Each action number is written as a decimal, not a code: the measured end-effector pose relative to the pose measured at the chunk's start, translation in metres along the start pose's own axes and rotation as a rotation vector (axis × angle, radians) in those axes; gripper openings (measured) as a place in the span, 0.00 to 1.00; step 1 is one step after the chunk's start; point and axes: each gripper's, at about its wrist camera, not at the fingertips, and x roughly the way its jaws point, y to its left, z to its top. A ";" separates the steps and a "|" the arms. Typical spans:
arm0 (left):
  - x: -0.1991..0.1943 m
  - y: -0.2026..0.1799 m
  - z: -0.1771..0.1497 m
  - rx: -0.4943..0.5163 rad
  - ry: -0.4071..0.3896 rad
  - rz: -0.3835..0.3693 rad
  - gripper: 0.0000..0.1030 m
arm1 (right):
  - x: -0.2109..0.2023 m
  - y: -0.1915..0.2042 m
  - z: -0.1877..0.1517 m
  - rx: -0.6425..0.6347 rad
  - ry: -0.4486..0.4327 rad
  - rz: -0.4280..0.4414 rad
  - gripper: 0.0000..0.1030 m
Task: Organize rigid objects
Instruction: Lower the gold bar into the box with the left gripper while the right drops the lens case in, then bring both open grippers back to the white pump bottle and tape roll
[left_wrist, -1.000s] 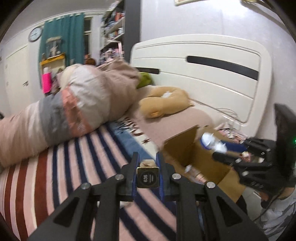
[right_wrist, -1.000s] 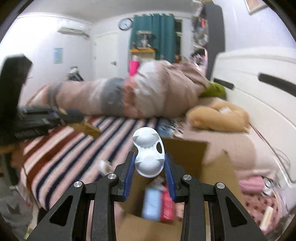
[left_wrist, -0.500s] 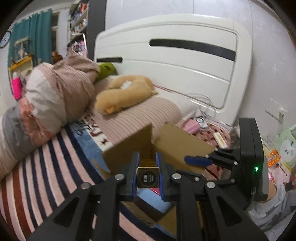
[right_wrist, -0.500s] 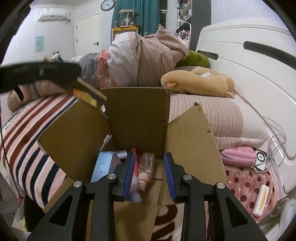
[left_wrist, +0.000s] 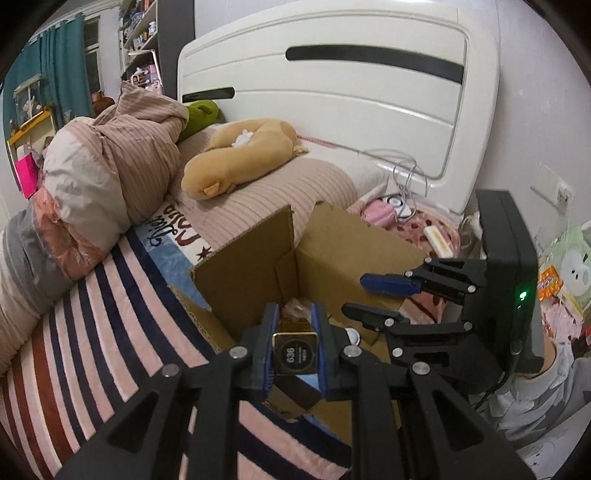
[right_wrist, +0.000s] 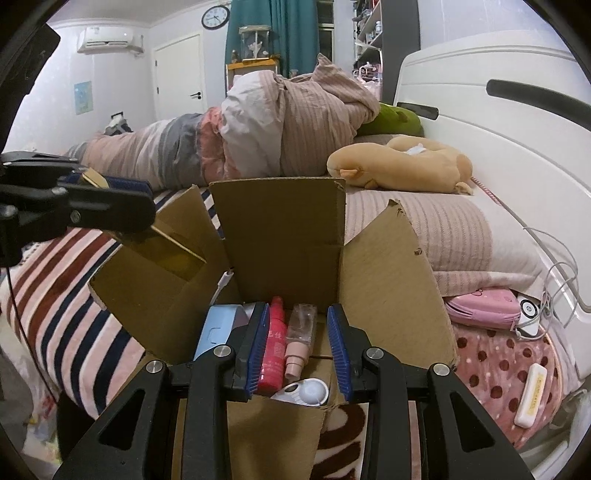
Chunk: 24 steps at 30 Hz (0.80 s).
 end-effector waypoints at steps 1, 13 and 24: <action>0.002 0.000 0.000 0.003 0.008 0.007 0.15 | 0.000 0.000 0.000 0.000 -0.001 0.002 0.27; 0.012 0.004 0.000 -0.002 0.031 0.049 0.16 | -0.005 -0.003 0.003 0.008 -0.018 0.000 0.31; -0.015 0.018 -0.002 -0.067 -0.060 0.067 0.51 | -0.009 0.002 0.008 -0.005 -0.020 -0.012 0.31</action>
